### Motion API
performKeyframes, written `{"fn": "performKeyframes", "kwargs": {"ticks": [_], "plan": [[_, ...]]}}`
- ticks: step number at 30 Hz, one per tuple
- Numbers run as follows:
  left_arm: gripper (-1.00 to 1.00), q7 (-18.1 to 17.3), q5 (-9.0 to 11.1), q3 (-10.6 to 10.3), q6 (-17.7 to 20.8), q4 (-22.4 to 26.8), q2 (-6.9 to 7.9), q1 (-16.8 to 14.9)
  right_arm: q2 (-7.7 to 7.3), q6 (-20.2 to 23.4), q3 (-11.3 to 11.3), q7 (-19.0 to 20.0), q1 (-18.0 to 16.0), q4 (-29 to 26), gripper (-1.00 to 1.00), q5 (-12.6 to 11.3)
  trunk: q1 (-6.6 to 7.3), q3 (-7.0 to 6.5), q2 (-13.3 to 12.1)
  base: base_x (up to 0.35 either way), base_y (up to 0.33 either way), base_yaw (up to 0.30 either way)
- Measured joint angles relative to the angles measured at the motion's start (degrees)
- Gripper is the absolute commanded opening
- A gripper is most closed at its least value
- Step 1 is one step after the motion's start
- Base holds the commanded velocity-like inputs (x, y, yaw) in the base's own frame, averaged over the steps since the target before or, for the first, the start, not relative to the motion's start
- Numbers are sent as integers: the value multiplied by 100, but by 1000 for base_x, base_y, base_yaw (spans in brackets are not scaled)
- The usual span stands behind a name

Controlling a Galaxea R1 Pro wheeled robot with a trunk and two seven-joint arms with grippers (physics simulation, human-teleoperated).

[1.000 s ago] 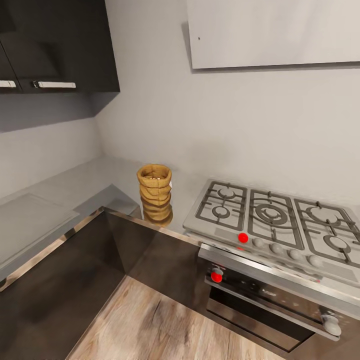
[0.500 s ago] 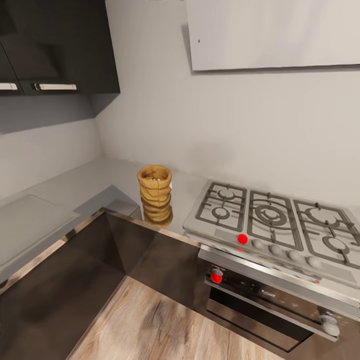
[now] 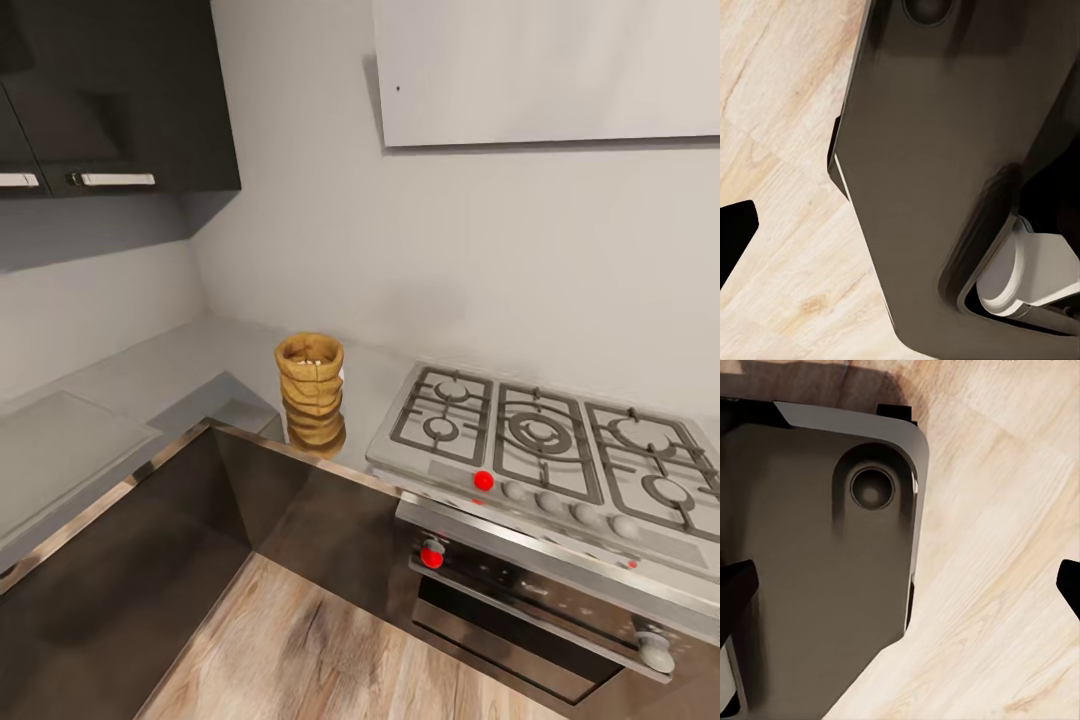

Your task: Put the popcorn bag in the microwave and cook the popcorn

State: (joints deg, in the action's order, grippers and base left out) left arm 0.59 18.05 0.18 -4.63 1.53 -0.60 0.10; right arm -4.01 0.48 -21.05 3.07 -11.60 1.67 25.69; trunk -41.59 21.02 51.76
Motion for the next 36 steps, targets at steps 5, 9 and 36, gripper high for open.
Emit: {"fn": "performKeyframes", "kwargs": {"ticks": [5,9,36], "plan": [[100,-1,0,0,0,0,0,-1,2,3,1,-2,2,0,100,0,0,0,0,0,0,0],[100,0,0,0,0,-1,0,2,6,3,1,-2,1,0,100,2,0,0,0,0,0,0],[100,-3,-7,0,0,0,0,2,7,0,-8,-3,-2,-11,100,-17,0,0,0,0,0,100]]}}
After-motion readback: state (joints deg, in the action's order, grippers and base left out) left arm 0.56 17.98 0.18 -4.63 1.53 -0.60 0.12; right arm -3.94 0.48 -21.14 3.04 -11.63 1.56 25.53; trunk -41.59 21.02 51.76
